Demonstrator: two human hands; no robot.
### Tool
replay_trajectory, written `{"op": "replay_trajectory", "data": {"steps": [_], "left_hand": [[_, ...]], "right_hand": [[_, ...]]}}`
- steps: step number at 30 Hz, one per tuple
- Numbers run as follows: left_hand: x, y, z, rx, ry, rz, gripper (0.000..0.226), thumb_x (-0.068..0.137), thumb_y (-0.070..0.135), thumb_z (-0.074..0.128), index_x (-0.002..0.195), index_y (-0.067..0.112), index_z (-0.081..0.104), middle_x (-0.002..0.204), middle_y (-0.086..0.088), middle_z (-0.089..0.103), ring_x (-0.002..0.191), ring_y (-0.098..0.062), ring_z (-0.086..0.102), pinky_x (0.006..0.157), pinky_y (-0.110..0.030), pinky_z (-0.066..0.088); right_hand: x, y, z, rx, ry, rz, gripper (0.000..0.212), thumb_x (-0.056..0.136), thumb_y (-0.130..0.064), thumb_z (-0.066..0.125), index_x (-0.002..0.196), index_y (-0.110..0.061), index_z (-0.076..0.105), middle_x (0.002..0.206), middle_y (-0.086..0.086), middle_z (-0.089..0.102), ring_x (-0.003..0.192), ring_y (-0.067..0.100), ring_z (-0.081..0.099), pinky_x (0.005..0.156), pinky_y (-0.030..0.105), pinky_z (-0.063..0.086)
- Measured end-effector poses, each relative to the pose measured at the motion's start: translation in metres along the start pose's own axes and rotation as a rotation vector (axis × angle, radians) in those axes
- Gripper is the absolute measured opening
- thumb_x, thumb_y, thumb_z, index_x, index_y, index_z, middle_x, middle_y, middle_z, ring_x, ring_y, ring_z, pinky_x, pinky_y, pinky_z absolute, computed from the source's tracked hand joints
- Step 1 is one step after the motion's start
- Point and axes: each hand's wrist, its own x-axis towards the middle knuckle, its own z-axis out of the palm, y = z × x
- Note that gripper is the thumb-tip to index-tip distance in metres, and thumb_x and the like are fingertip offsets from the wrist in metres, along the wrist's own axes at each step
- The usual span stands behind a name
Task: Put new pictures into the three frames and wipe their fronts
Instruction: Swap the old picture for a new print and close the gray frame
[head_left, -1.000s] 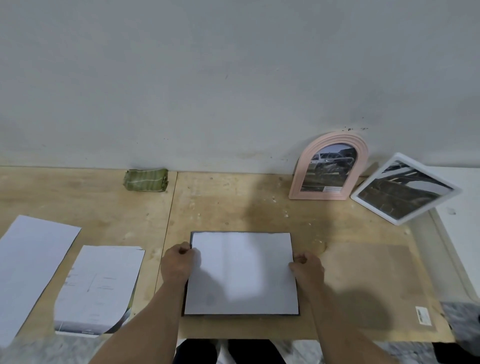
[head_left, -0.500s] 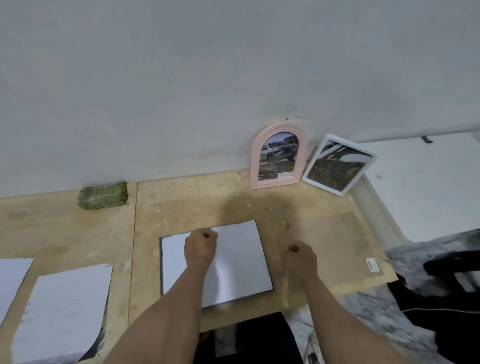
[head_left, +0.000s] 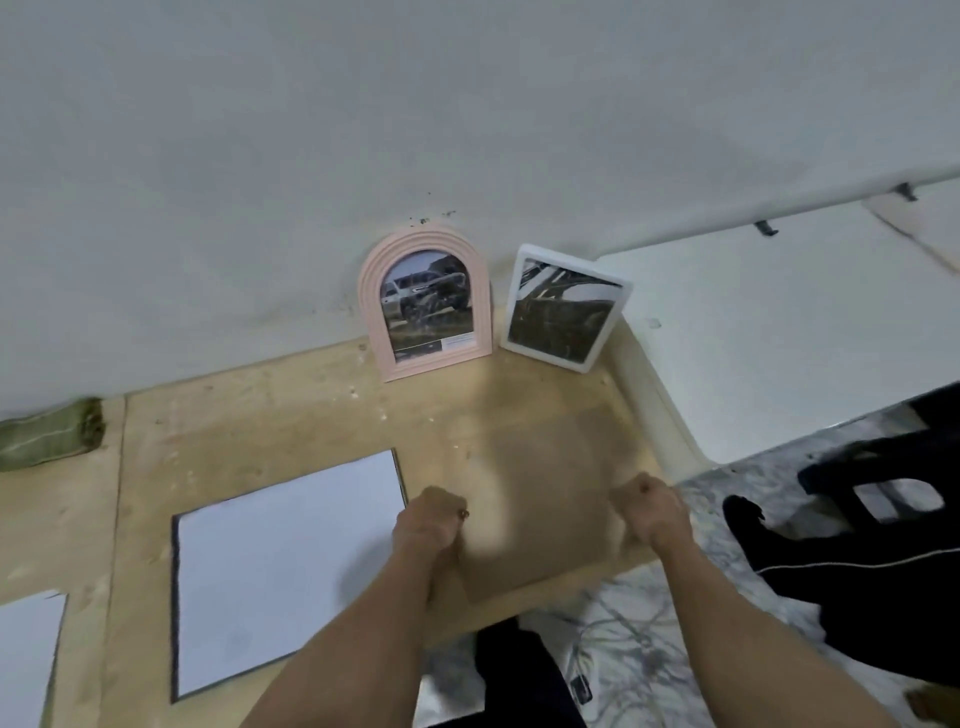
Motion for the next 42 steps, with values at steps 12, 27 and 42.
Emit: {"op": "replay_trajectory", "data": {"steps": [12,27,42], "left_hand": [[0.007,-0.008,-0.010,-0.468,0.064,-0.113,0.016,0.081,0.016,0.062,0.079,0.002,0.069,0.084,-0.017,0.069,0.067,-0.033,0.068,0.073,-0.049,0.063],[0.004,-0.278,-0.173,-0.722,0.420,-0.228,0.014,0.072,0.011,0.085,0.061,0.014,0.076,0.071,-0.015,0.073,0.071,-0.031,0.066,0.075,-0.050,0.057],[-0.021,-0.292,-0.164,-0.499,0.422,-0.201,0.029,0.081,0.009,0.072,0.059,0.027,0.068,0.086,-0.007,0.071,0.090,-0.031,0.063,0.077,-0.028,0.047]], "right_hand": [[0.038,0.020,-0.013,0.404,0.036,0.174,0.036,0.081,-0.024,0.053,0.108,-0.005,0.068,0.099,0.020,0.066,0.079,0.029,0.059,0.075,0.041,0.050],[-0.102,-0.145,0.166,0.444,-0.283,-0.125,0.024,0.077,0.004,0.063,0.066,-0.017,0.067,0.081,0.010,0.068,0.075,0.023,0.060,0.065,0.029,0.044],[-0.155,-0.132,0.202,0.199,-0.054,-0.113,0.020,0.078,-0.007,0.063,0.069,-0.024,0.065,0.089,0.007,0.068,0.090,0.029,0.062,0.075,0.033,0.048]]}}
